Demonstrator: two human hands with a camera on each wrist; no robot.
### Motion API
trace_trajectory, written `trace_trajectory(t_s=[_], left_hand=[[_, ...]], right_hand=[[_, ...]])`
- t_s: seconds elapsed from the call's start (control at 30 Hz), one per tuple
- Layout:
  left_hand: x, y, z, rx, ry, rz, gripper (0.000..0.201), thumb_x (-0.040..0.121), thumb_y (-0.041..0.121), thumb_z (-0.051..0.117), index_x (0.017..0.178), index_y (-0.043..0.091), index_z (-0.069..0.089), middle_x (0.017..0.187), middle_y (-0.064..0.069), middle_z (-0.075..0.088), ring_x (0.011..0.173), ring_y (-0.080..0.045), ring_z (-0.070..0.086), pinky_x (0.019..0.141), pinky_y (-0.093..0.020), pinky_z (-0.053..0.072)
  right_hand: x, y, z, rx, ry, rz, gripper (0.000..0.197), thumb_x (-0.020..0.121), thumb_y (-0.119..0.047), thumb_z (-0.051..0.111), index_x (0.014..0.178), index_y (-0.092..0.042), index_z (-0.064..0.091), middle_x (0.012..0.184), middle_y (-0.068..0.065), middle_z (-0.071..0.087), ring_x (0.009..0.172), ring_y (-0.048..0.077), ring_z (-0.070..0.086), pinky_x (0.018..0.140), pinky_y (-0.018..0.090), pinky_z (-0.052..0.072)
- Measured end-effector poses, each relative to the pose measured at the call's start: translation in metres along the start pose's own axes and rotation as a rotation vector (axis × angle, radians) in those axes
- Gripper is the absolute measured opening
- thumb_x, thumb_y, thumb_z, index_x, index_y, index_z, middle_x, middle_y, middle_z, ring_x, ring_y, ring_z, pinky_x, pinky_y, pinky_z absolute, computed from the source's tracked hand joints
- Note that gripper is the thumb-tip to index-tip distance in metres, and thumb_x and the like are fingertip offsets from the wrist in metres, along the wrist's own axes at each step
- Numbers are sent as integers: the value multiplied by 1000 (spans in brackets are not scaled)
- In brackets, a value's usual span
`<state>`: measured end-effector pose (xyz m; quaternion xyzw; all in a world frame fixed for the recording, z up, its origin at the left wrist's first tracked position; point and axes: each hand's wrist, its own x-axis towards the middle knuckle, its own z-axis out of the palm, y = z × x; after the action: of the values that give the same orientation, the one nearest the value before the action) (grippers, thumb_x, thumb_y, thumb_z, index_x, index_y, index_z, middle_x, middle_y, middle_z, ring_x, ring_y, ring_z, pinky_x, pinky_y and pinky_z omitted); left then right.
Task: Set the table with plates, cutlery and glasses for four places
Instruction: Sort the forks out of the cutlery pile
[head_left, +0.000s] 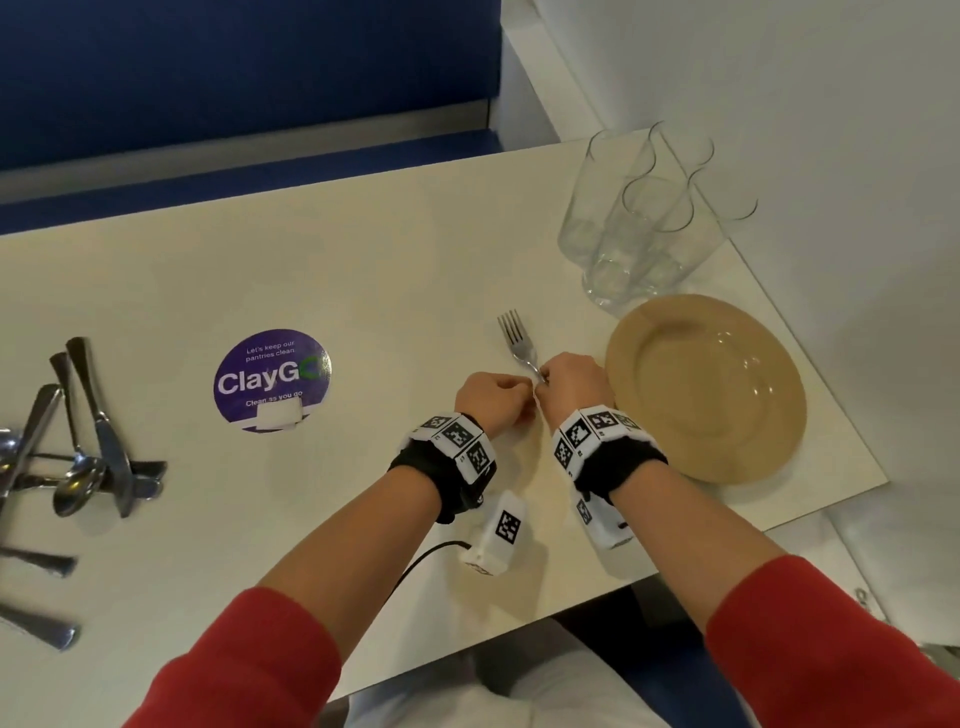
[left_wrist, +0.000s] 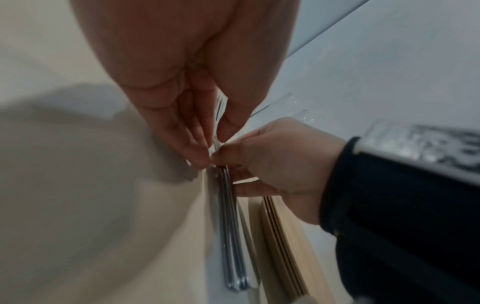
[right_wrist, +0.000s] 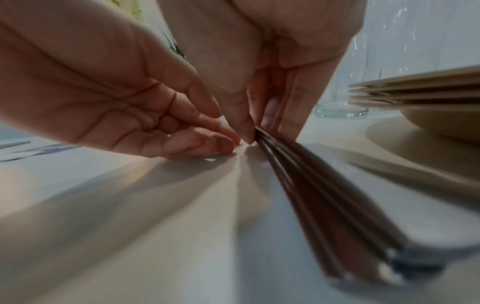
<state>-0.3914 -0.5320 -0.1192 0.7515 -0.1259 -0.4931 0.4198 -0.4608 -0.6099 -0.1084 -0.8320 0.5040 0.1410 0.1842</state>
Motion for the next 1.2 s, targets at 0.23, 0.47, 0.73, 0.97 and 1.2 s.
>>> trace_trajectory(t_s=[0.23,0.47,0.73,0.97,1.2], left_hand=[[16,10,-5,-42,5,19,27,84,7,56,106,5,70,81,-15,70,63,-15,57,91,-34,53],[36,29,-6,-98,-21,25,17,84,3,55,89,13,68,78,-9,67,78,-24,62,95,-39,52],[65,56,-3,-101,-105,42,30,85,3,50,67,22,63,88,-13,66,84,-25,61,95,-45,51],[82,68,1,-106,-173,4,47,92,6,42,139,11,44,118,-15,65,58,-12,64,90,-35,54],[84,71,4,-31,-233,26,47,91,8,43,137,14,48,105,-11,65,65,-20,61,90,-40,54]], right_hand=[[22,-9,-18,58,61,-8,17,89,-6,53,99,-4,67,101,15,68,94,31,64,65,27,40],[31,-6,-20,117,15,56,19,84,-7,58,101,-5,67,102,16,68,96,33,64,74,31,50],[61,-13,-38,135,65,70,23,87,-3,53,104,-7,68,104,16,67,97,33,63,72,31,49],[78,-13,-49,194,124,102,24,87,-4,57,108,-7,69,108,16,67,100,32,63,79,34,52],[76,-2,-46,178,80,102,21,85,-11,62,104,-10,71,103,15,70,97,30,65,73,29,49]])
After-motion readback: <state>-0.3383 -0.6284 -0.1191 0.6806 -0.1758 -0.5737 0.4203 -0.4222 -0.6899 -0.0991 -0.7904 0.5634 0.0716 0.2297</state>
